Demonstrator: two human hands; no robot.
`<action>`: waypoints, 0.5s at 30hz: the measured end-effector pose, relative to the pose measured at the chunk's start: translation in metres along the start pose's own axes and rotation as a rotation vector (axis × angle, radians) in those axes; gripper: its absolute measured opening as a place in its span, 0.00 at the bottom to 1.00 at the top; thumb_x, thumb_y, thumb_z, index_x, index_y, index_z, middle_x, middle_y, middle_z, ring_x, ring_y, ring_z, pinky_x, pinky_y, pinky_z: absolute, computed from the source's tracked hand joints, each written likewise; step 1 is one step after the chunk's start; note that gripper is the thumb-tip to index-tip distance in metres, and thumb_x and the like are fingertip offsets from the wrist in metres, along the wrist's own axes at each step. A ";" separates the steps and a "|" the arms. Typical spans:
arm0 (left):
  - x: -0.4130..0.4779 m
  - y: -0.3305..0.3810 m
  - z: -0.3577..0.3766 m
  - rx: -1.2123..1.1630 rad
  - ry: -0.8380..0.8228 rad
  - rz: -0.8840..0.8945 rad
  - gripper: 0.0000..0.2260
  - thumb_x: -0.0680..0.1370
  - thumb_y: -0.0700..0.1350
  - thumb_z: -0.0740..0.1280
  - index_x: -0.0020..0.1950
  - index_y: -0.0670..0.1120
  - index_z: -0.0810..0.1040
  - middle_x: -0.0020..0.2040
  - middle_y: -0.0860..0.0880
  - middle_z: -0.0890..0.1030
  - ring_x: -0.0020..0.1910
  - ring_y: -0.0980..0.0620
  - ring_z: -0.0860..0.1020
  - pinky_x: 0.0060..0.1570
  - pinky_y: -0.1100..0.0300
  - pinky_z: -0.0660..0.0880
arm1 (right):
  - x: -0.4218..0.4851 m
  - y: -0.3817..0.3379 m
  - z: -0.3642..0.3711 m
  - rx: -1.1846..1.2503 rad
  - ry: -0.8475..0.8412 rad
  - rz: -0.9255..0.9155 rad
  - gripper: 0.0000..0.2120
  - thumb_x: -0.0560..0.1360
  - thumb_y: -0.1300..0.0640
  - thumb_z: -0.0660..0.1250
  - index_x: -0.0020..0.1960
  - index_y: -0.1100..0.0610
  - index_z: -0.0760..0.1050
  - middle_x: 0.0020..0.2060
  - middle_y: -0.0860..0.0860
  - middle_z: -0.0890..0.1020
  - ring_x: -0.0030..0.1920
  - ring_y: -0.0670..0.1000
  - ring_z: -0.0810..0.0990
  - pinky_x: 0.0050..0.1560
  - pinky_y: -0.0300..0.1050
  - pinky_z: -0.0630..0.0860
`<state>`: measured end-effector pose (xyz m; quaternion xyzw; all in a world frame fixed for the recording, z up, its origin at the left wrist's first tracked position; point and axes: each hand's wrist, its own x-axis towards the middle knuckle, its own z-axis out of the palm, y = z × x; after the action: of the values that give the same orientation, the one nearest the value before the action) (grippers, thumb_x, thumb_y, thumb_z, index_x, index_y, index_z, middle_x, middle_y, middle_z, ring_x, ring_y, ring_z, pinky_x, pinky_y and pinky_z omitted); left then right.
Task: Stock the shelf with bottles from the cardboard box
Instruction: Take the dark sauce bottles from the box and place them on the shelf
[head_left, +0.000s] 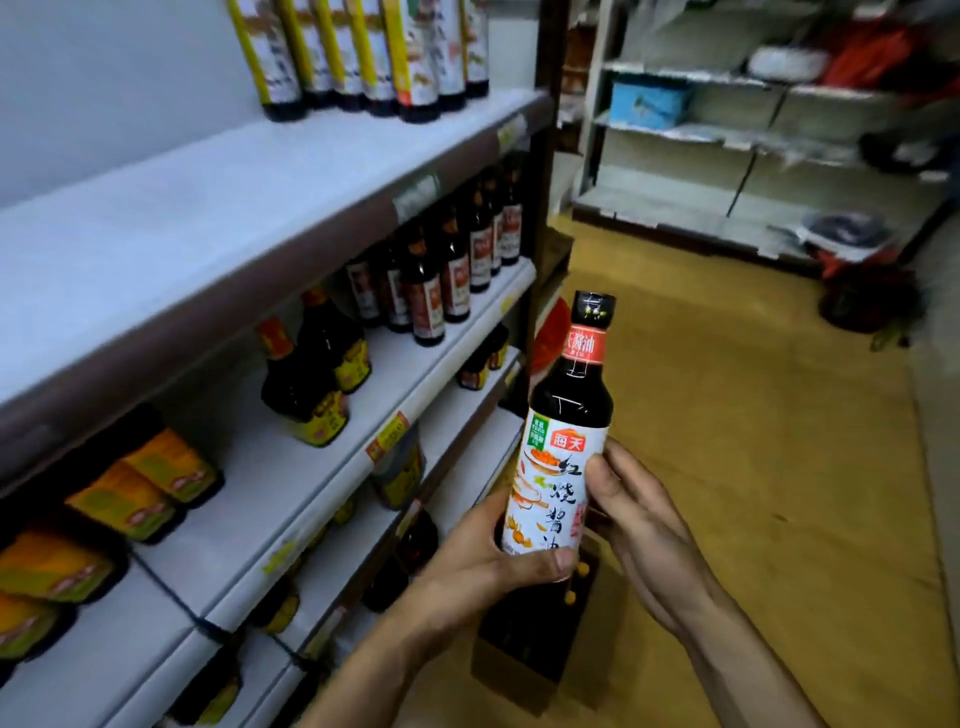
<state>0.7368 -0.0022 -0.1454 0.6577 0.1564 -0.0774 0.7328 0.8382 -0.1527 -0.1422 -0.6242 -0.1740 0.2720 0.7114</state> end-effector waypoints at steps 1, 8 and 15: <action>-0.005 0.008 -0.003 -0.001 0.016 0.019 0.23 0.74 0.42 0.77 0.68 0.49 0.76 0.60 0.48 0.85 0.59 0.48 0.84 0.61 0.50 0.81 | 0.003 -0.009 0.007 -0.002 -0.027 -0.015 0.30 0.73 0.36 0.71 0.69 0.51 0.76 0.63 0.52 0.84 0.65 0.55 0.81 0.65 0.57 0.76; -0.047 0.060 -0.035 -0.039 0.177 0.140 0.22 0.73 0.44 0.79 0.65 0.49 0.77 0.52 0.47 0.86 0.46 0.50 0.85 0.40 0.61 0.79 | 0.026 -0.065 0.065 -0.054 -0.174 -0.136 0.29 0.71 0.34 0.71 0.67 0.47 0.77 0.62 0.50 0.84 0.65 0.52 0.82 0.68 0.61 0.75; -0.091 0.104 -0.087 -0.037 0.357 0.312 0.29 0.67 0.44 0.79 0.66 0.48 0.75 0.56 0.48 0.86 0.52 0.50 0.86 0.48 0.58 0.83 | 0.044 -0.122 0.143 -0.126 -0.334 -0.264 0.21 0.78 0.43 0.64 0.68 0.49 0.76 0.62 0.51 0.84 0.64 0.53 0.82 0.67 0.61 0.76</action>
<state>0.6730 0.0884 -0.0254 0.6637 0.1815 0.1572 0.7084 0.8096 -0.0222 -0.0039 -0.5856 -0.3863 0.2649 0.6616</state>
